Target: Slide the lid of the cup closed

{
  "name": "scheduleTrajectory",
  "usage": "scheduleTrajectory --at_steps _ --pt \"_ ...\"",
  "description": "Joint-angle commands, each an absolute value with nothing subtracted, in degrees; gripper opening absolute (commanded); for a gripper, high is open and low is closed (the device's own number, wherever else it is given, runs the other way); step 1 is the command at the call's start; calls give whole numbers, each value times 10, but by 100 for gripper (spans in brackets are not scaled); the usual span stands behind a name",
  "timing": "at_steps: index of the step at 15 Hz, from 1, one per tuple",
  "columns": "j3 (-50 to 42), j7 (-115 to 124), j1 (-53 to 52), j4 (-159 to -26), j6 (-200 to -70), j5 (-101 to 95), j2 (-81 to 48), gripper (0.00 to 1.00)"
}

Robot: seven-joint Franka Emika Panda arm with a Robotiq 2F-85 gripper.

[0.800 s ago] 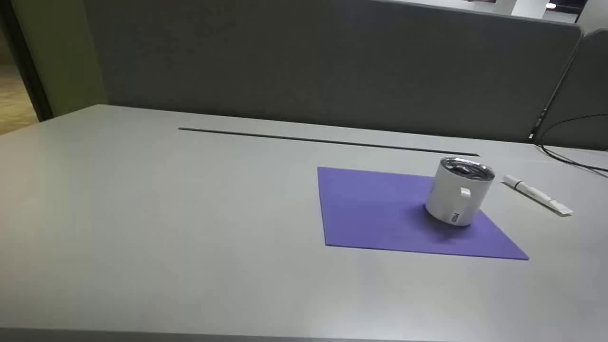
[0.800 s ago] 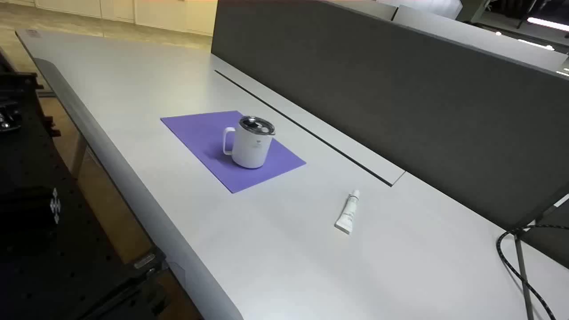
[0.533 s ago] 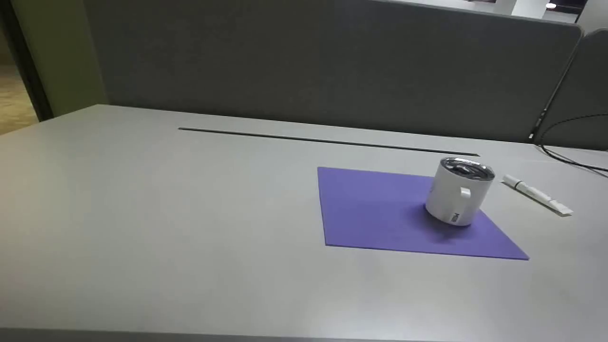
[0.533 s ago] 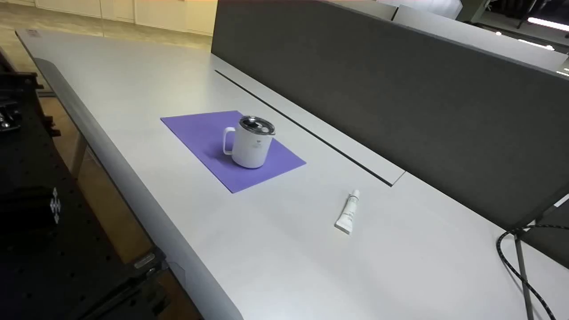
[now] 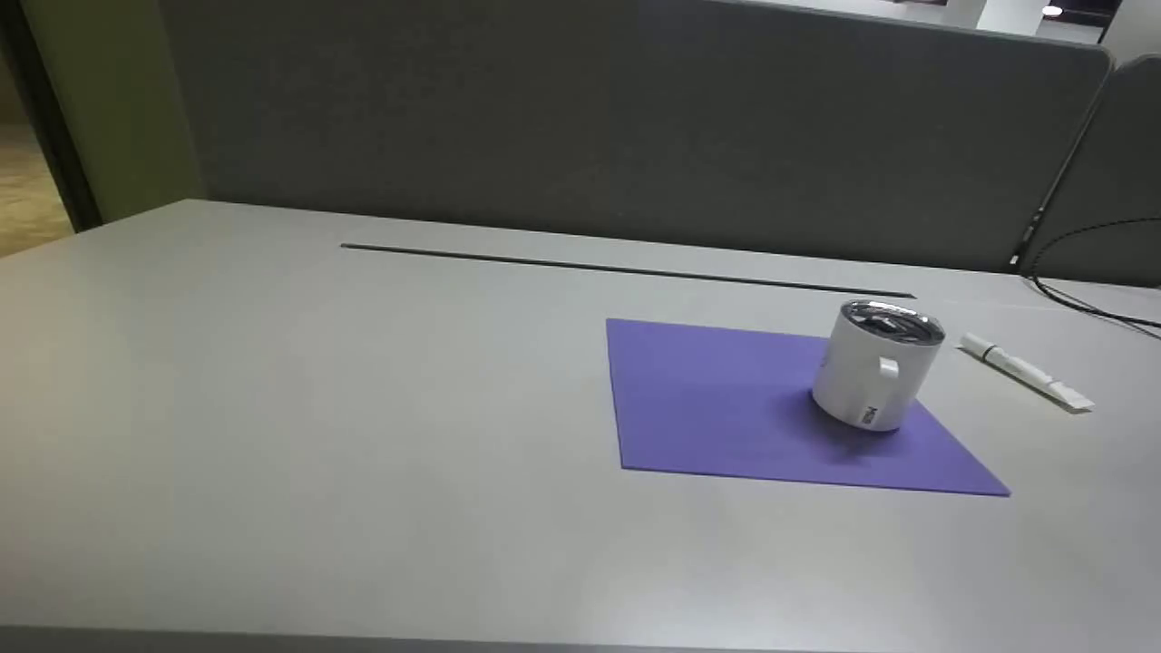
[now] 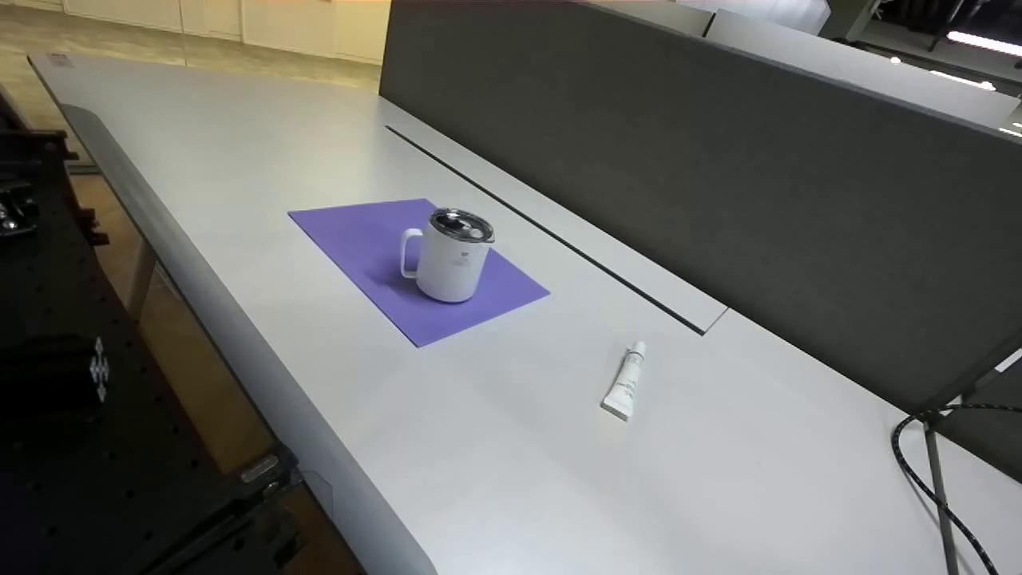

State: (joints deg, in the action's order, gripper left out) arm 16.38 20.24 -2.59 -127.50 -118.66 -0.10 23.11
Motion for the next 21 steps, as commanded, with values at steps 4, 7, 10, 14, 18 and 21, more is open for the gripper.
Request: scheduleTrajectory --at_steps 4,7,10,14,18,21 --pt "126 210 -17 -1332 -1286 -20 251 100" --pt "98 219 21 -1383 -1353 -58 258 66" --pt "74 215 61 -1434 -1409 -97 252 45" --pt "53 219 103 -1480 -1458 -122 220 17" --pt "42 202 106 -1490 -1460 -114 206 0" --pt "40 201 105 -1493 -1463 -114 197 1"
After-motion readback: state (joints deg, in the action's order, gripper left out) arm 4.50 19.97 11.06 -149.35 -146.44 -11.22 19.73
